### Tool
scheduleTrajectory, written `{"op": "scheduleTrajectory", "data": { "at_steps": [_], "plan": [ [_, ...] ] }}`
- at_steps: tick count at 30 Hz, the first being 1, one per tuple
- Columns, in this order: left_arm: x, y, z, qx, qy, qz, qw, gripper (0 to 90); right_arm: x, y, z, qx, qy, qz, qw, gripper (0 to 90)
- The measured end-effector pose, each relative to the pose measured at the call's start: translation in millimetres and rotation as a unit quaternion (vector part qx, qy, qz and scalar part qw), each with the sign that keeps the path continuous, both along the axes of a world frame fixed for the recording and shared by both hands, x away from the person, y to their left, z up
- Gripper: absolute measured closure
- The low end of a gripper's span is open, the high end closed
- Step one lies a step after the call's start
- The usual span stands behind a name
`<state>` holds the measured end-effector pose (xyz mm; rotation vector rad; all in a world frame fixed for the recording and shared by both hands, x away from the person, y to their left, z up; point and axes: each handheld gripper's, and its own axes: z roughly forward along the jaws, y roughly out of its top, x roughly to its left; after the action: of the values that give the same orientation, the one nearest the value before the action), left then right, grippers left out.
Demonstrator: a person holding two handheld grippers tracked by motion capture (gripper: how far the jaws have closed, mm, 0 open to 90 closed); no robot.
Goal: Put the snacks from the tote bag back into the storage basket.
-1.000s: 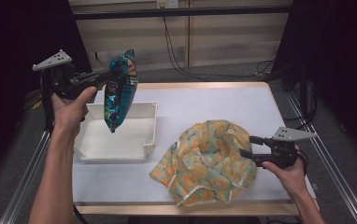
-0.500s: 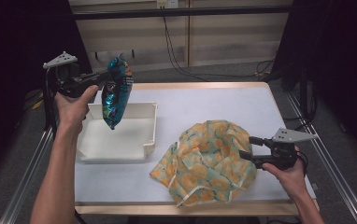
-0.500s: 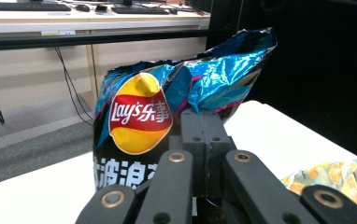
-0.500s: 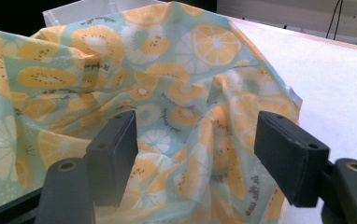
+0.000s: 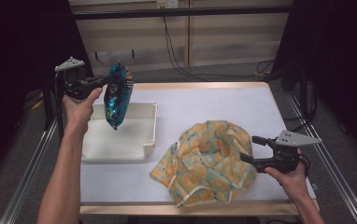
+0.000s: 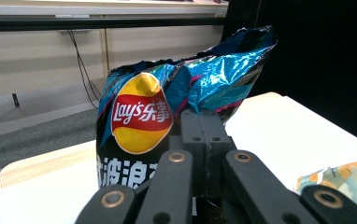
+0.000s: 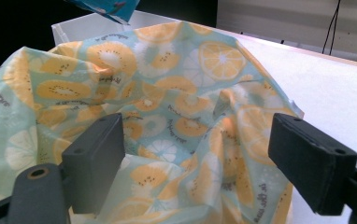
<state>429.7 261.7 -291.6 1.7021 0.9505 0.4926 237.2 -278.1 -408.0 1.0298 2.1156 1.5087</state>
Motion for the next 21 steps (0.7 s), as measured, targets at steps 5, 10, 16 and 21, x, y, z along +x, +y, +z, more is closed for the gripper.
{"op": "scheduleTrajectory", "data": {
  "at_steps": [5,10,16,21],
  "plan": [
    [4.6,0.4,-10.2,0.0,0.011,0.006,0.9999,90.0,-5.7,4.9,-1.1,0.004,-0.015,0.008,0.9999,10.3],
    [14.0,-0.8,-26.8,0.004,0.036,0.029,0.9989,90.0,-6.7,10.8,-3.4,-0.001,-0.01,0.016,0.9998,9.7],
    [20.1,-1.1,-36.2,-0.004,0.044,0.036,0.9984,90.0,-6.4,7.3,-1.4,0.004,-0.013,0.01,0.9999,9.7],
    [21.9,-6.9,-41.0,-0.019,0.036,0.031,0.9987,90.0,-5.5,5.3,-1.4,0.004,-0.014,0.009,0.9999,9.7]
  ]
}}
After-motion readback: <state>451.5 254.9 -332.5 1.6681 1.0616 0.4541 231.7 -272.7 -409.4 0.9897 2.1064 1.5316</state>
